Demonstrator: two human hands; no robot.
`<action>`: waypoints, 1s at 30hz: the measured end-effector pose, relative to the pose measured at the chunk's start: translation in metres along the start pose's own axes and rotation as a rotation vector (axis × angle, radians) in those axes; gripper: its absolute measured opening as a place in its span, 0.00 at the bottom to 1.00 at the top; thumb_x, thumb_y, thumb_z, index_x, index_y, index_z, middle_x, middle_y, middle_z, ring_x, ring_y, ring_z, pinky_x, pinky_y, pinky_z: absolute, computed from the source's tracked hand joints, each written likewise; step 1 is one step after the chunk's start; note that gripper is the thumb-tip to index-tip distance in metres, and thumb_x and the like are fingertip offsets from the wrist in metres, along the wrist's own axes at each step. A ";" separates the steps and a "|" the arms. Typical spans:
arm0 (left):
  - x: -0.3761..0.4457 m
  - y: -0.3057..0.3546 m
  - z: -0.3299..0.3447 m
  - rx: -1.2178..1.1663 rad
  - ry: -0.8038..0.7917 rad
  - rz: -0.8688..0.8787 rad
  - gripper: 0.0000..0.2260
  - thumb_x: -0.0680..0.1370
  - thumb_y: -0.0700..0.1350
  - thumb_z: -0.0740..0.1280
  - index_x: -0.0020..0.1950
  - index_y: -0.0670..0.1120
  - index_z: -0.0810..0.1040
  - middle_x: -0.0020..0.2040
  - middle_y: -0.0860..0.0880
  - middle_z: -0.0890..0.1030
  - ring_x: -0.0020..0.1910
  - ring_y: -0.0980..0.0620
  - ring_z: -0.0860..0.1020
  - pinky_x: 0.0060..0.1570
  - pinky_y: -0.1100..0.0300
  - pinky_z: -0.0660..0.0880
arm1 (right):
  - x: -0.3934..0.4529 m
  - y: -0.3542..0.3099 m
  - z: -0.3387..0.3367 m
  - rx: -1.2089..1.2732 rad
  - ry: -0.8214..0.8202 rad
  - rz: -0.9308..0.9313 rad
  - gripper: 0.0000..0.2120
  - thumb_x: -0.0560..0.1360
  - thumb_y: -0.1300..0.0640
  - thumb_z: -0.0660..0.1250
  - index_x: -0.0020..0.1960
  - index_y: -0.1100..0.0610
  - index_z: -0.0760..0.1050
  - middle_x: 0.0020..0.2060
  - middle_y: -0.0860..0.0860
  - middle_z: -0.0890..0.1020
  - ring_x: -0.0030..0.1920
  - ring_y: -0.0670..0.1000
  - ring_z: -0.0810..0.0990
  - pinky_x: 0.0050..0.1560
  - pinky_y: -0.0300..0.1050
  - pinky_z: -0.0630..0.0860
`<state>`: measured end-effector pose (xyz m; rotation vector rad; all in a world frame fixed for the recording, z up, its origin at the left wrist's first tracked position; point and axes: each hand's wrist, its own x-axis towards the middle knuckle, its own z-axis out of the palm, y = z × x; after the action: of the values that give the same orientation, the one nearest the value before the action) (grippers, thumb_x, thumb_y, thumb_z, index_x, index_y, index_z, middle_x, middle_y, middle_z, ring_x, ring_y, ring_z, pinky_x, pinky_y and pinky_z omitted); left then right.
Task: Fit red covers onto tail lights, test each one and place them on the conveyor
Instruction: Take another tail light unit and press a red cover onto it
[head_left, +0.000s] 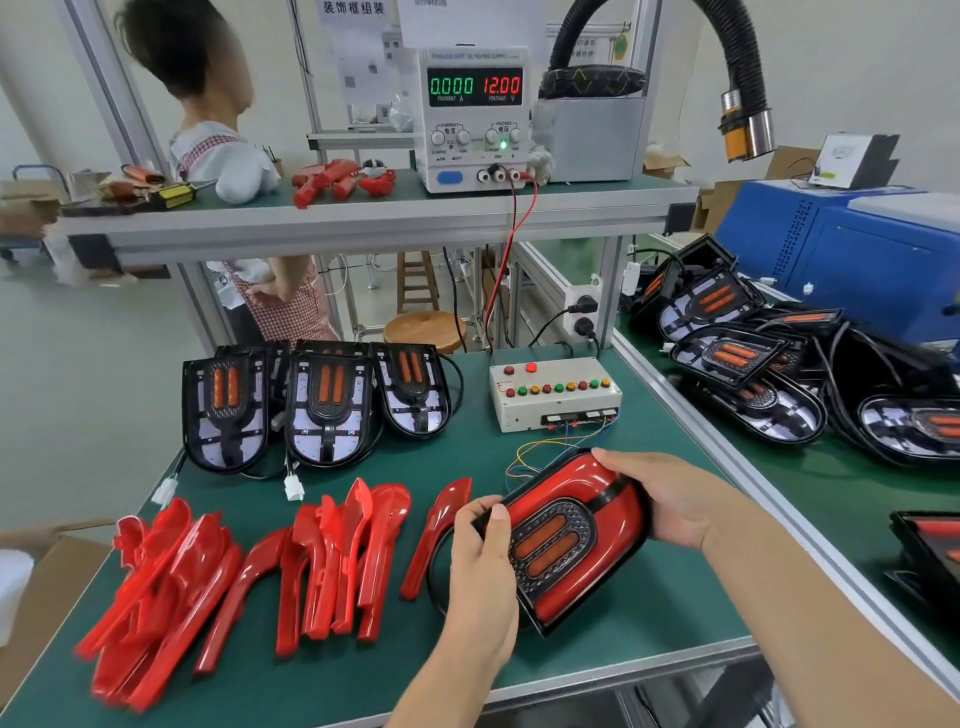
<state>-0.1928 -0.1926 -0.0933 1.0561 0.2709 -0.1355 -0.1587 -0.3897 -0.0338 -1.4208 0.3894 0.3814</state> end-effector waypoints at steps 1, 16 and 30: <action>0.000 0.000 -0.001 0.000 -0.001 0.004 0.07 0.86 0.45 0.62 0.52 0.52 0.79 0.54 0.38 0.84 0.50 0.39 0.85 0.55 0.33 0.80 | 0.000 0.001 0.000 0.004 0.008 -0.005 0.19 0.78 0.53 0.71 0.62 0.65 0.80 0.55 0.65 0.84 0.54 0.64 0.84 0.51 0.57 0.84; 0.003 -0.001 0.001 -0.002 0.049 0.003 0.05 0.85 0.44 0.62 0.54 0.48 0.77 0.50 0.40 0.84 0.47 0.42 0.82 0.59 0.30 0.77 | 0.003 0.009 0.008 0.048 0.095 -0.074 0.13 0.77 0.55 0.72 0.56 0.65 0.82 0.51 0.65 0.85 0.47 0.62 0.85 0.46 0.55 0.85; 0.002 0.003 0.002 0.061 0.031 0.020 0.12 0.85 0.44 0.63 0.46 0.56 0.81 0.52 0.39 0.85 0.54 0.34 0.83 0.56 0.30 0.78 | 0.004 0.007 0.000 -0.114 0.001 -0.076 0.24 0.69 0.45 0.76 0.59 0.60 0.82 0.52 0.61 0.86 0.53 0.63 0.86 0.56 0.59 0.82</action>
<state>-0.1896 -0.1935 -0.0906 1.1216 0.2853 -0.1103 -0.1587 -0.3883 -0.0420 -1.5422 0.3171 0.3457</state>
